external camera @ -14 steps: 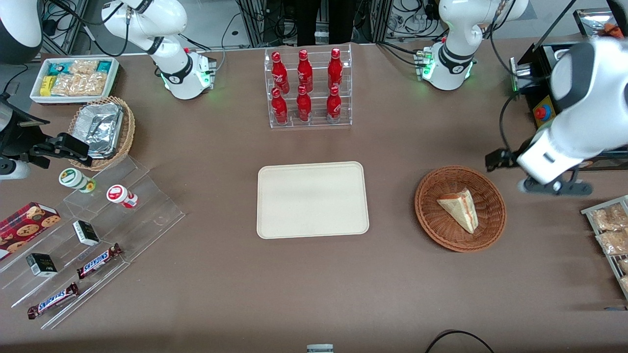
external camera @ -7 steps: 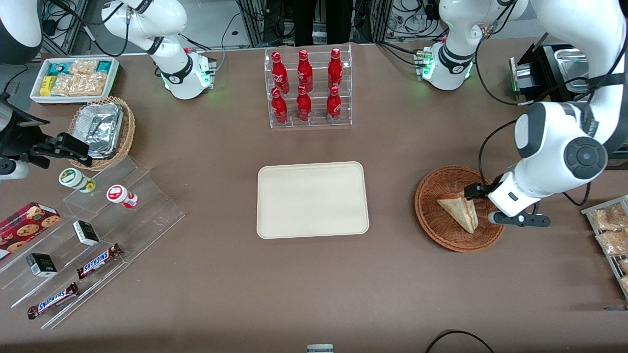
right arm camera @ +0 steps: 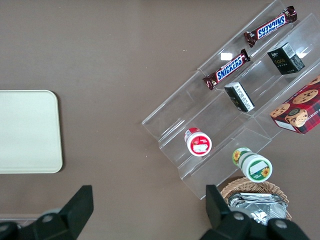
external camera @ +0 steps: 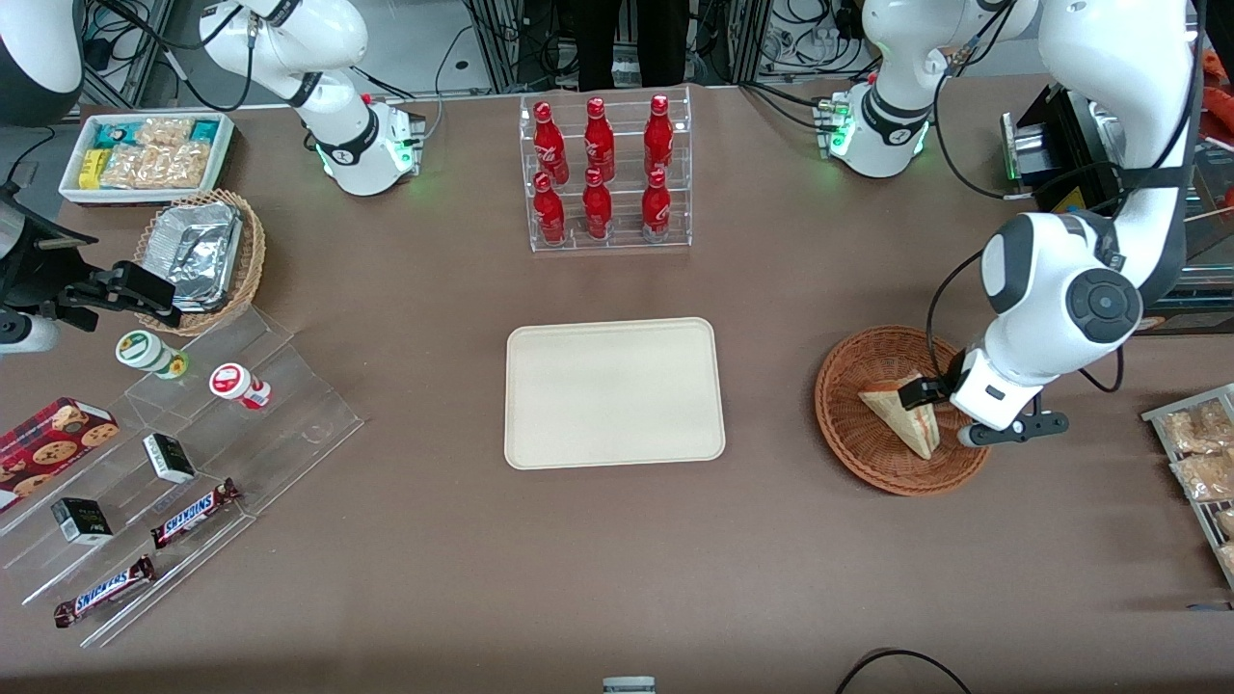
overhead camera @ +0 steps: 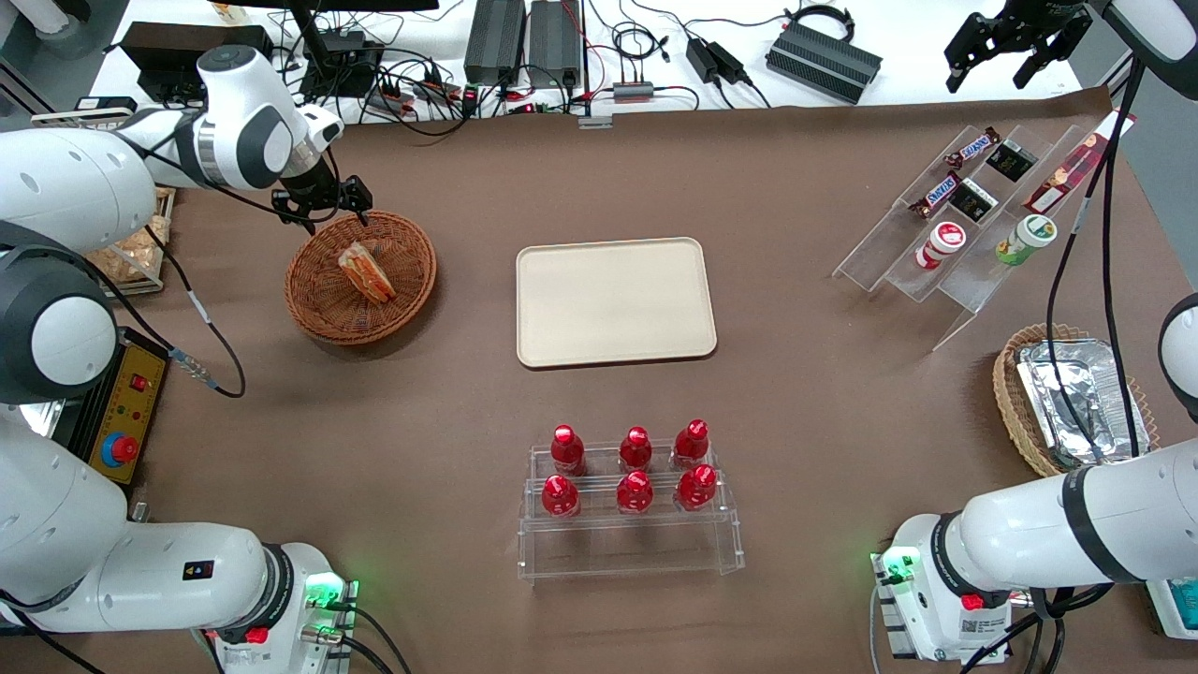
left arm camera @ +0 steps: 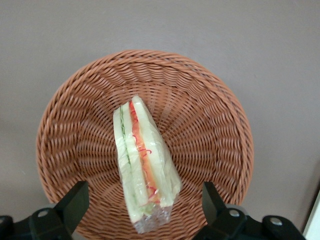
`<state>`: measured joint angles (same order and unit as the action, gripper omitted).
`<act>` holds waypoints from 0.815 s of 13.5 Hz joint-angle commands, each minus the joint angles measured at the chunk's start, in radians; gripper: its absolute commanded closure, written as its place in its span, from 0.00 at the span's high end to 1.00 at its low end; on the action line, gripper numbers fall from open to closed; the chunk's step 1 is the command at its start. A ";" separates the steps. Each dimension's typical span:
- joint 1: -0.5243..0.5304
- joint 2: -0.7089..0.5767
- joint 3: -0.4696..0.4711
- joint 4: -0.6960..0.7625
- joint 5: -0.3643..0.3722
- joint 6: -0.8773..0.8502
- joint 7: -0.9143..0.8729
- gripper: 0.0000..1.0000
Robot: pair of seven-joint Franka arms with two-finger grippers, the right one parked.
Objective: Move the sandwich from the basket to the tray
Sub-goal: 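Lower the open left gripper around the wrapped sandwich in the basket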
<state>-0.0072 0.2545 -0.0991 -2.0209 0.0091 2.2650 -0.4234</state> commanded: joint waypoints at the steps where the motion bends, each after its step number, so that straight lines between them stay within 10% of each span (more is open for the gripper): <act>1: 0.001 -0.027 -0.002 -0.071 -0.014 0.076 -0.179 1.00; 11: 0.001 -0.018 -0.002 -0.168 -0.047 0.176 -0.316 1.00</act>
<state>-0.0065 0.2499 -0.0985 -2.1646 -0.0204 2.4133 -0.7172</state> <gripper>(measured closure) 0.000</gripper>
